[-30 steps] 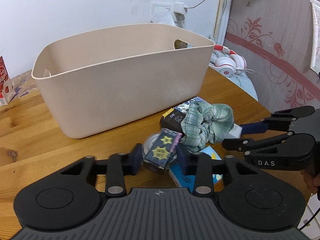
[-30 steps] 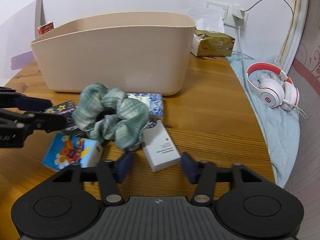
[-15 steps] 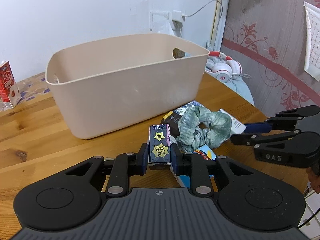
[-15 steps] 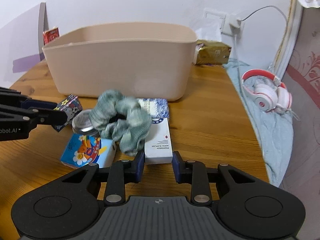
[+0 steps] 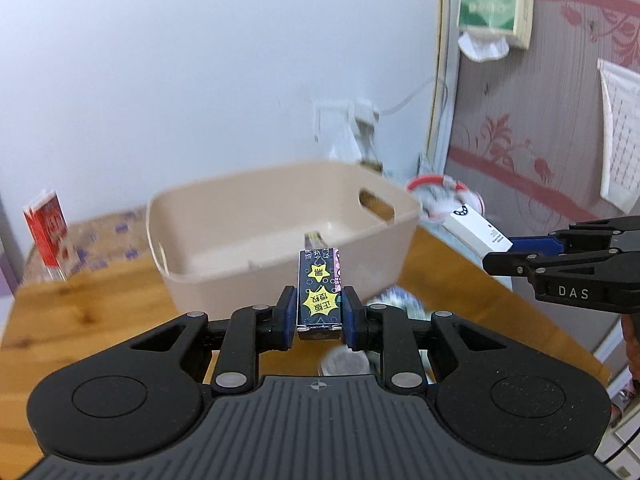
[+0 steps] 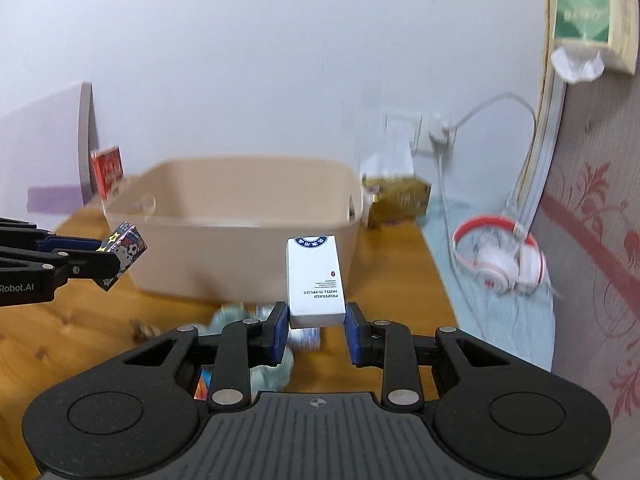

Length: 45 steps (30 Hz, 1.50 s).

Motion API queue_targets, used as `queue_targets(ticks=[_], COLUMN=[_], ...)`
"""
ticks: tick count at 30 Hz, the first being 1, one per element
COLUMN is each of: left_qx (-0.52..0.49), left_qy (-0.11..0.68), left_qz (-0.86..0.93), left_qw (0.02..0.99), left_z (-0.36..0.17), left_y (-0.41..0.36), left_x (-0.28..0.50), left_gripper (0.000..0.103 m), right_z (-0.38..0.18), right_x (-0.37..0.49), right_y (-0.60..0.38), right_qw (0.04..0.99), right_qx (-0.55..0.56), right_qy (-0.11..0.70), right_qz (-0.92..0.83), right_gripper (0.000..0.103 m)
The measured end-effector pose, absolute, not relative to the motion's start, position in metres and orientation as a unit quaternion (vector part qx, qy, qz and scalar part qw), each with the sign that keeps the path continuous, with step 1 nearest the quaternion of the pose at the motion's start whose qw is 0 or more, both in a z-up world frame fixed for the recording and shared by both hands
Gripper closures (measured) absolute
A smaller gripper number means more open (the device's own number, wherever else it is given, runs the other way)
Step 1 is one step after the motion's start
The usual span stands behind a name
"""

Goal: Organize objects
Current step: 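Lift both boxes over the basket and release them inside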

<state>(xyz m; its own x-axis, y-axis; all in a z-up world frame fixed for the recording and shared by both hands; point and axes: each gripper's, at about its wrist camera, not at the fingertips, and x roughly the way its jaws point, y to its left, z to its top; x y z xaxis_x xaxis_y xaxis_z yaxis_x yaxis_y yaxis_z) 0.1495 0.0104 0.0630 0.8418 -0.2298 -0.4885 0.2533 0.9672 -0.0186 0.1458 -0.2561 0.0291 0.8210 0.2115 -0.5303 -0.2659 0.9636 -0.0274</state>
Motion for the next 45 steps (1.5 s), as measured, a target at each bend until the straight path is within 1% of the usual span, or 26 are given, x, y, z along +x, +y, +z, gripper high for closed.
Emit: queue_targets(ticks=[7, 16, 22, 29, 31, 32, 33, 34, 35, 36, 37, 38, 39, 40, 41, 42, 43, 44, 45], left_qx=[0.029, 0.02, 0.026, 0.02, 0.014, 0.011, 0.009, 0.008, 0.008, 0.008, 0.008, 0.008, 0.008, 0.009, 0.008, 0.007, 0.005, 0.001, -0.003], left_qy=[0.221, 0.242, 0.281, 0.326, 0.33, 0.33, 0.329, 0.326, 0.321, 0.314, 0.308, 0.301, 0.296, 0.293, 0.292, 0.292, 0.292, 0.292, 0.292], left_qz=[-0.113, -0.086, -0.074, -0.044, -0.041, -0.041, -0.041, -0.039, -0.039, -0.04, -0.04, -0.041, -0.041, -0.041, -0.04, -0.039, -0.039, -0.041, -0.043], left_qw=[0.968, 0.966, 0.957, 0.944, 0.943, 0.943, 0.943, 0.944, 0.946, 0.948, 0.951, 0.953, 0.954, 0.955, 0.956, 0.956, 0.956, 0.956, 0.956], left_z=[0.089, 0.086, 0.068, 0.047, 0.045, 0.046, 0.047, 0.049, 0.051, 0.054, 0.058, 0.062, 0.066, 0.069, 0.072, 0.075, 0.077, 0.079, 0.08], left_y=[0.016, 0.025, 0.024, 0.027, 0.028, 0.029, 0.029, 0.028, 0.028, 0.027, 0.026, 0.025, 0.023, 0.021, 0.019, 0.017, 0.015, 0.013, 0.011], left_x=[0.171, 0.233, 0.265, 0.287, 0.287, 0.287, 0.285, 0.283, 0.279, 0.275, 0.27, 0.266, 0.262, 0.258, 0.254, 0.249, 0.244, 0.239, 0.233], left_gripper=[0.079, 0.079, 0.079, 0.079, 0.076, 0.073, 0.064, 0.05, 0.041, 0.026, 0.018, 0.016, 0.012, 0.011, 0.01, 0.009, 0.009, 0.009, 0.009], right_z=[0.056, 0.074, 0.068, 0.039, 0.033, 0.032, 0.031, 0.032, 0.034, 0.035, 0.039, 0.042, 0.045, 0.048, 0.05, 0.052, 0.053, 0.054, 0.054], right_x=[0.166, 0.209, 0.249, 0.278, 0.281, 0.282, 0.281, 0.28, 0.277, 0.274, 0.268, 0.262, 0.257, 0.251, 0.247, 0.242, 0.236, 0.23, 0.224], right_y=[-0.247, -0.223, -0.209, -0.191, -0.189, -0.188, -0.188, -0.188, -0.188, -0.19, -0.191, -0.194, -0.197, -0.201, -0.204, -0.208, -0.212, -0.217, -0.222], right_qw=[0.962, 0.964, 0.959, 0.945, 0.941, 0.941, 0.941, 0.941, 0.943, 0.945, 0.947, 0.95, 0.951, 0.952, 0.953, 0.953, 0.954, 0.955, 0.956], right_qx=[-0.041, -0.057, -0.06, -0.071, -0.074, -0.073, -0.072, -0.072, -0.071, -0.071, -0.071, -0.071, -0.07, -0.069, -0.068, -0.067, -0.066, -0.066, -0.065], right_qy=[0.237, 0.222, 0.242, 0.287, 0.297, 0.299, 0.299, 0.297, 0.292, 0.287, 0.279, 0.272, 0.267, 0.264, 0.263, 0.263, 0.261, 0.259, 0.259], right_qz=[0.13, 0.134, 0.134, 0.141, 0.142, 0.143, 0.144, 0.143, 0.143, 0.143, 0.141, 0.138, 0.137, 0.136, 0.134, 0.132, 0.128, 0.126, 0.124], right_gripper=[0.075, 0.075, 0.075, 0.075, 0.063, 0.063, 0.061, 0.059, 0.052, 0.042, 0.037, 0.03, 0.025, 0.023, 0.018, 0.008, 0.003, 0.0, 0.0])
